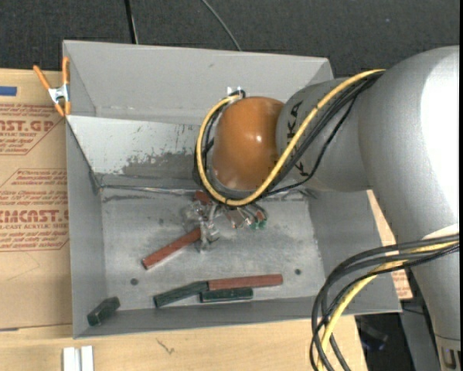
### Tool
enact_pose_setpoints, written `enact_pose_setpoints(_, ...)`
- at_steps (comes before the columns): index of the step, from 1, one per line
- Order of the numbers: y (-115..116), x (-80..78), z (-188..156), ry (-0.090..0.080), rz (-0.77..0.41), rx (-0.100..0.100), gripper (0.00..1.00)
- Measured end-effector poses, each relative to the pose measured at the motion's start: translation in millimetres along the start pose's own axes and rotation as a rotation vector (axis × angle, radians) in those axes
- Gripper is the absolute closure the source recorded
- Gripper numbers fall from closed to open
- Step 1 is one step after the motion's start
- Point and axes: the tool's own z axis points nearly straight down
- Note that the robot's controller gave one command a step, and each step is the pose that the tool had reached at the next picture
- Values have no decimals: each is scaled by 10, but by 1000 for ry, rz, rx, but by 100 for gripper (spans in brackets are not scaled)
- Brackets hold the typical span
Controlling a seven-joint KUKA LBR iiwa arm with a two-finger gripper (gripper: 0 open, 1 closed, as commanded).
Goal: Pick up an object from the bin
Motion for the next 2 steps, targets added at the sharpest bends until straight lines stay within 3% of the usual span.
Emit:
enact_pose_setpoints(1, -2, 0, 0, 0, 0, 0, 100)
enact_pose_setpoints(2, 184, -78, 0, 1, -29, 2, 100)
